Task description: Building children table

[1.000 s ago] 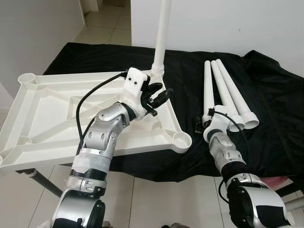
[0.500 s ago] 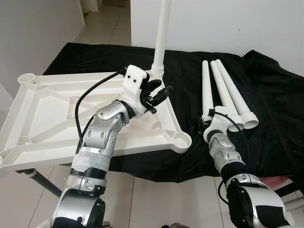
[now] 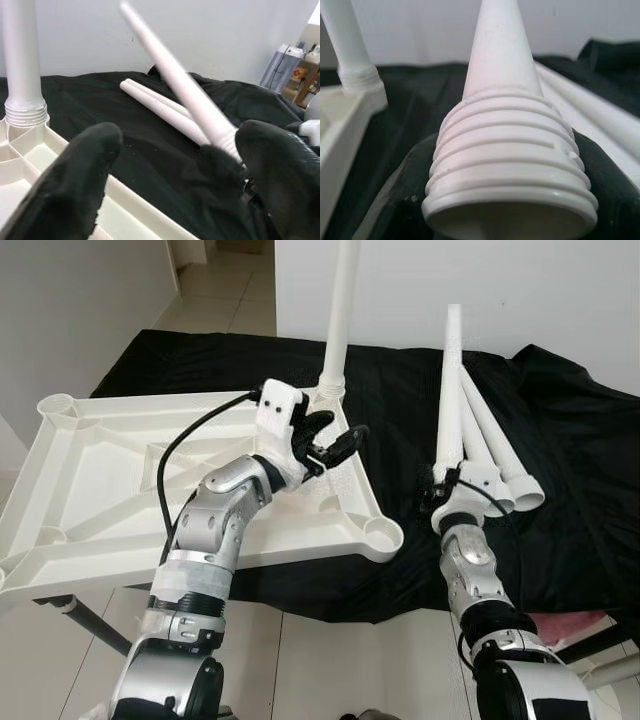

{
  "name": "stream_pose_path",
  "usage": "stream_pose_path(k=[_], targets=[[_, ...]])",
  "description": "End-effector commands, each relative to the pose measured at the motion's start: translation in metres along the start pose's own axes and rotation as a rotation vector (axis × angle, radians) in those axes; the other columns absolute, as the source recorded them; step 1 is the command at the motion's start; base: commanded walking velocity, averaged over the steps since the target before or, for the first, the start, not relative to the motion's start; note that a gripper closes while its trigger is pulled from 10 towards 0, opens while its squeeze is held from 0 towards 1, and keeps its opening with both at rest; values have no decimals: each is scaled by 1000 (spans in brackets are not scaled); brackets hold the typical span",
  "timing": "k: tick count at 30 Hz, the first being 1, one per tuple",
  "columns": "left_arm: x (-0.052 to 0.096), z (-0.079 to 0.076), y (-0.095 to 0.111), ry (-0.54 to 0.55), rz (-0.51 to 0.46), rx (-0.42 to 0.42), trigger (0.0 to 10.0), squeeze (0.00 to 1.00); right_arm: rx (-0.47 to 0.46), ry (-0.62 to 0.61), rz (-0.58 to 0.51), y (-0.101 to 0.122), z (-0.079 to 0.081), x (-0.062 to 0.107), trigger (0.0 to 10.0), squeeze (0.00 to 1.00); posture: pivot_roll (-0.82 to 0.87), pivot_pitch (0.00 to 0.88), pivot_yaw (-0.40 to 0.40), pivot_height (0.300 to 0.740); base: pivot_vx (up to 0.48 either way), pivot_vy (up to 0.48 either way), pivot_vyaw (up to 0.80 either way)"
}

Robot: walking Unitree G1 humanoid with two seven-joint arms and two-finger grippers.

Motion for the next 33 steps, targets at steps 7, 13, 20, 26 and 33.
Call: stream_pose_path(k=[7,13,20,26,33], targets=[[-14,7,29,-49,-64,96,10000,1000,-10,106,-227,55,22,-6,10000,0,-33,0,-20,740,0,0,0],[-23,25,63,-55,-121,161,10000,0,39,234,-407,108,52,-10,10000,0,-45,0,-16,740,0,0,0],[-28,24,91,-144,-165,213,10000,0,78,380,-533,143,84,0,10000,0,-49,0,-11,740,0,0,0],[-30,22,97,-180,-160,234,10000,0,88,428,-551,149,94,4,10000,0,-49,0,-11,740,0,0,0],[-27,12,130,-358,-272,394,10000,0,141,587,-491,134,117,16,10000,0,-58,0,-5,740,0,0,0]])
Point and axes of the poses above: a point about 5 cm out from each wrist's last joint towards the gripper, its own x axis pointing back from the gripper into the wrist, its own y axis along the axis of the wrist's last joint, z = x × y, the point moved 6 cm from there along -x, pointing out of the wrist towards the gripper, and after that the axes turned 13 degrees about -x, right-handed, at the moved point
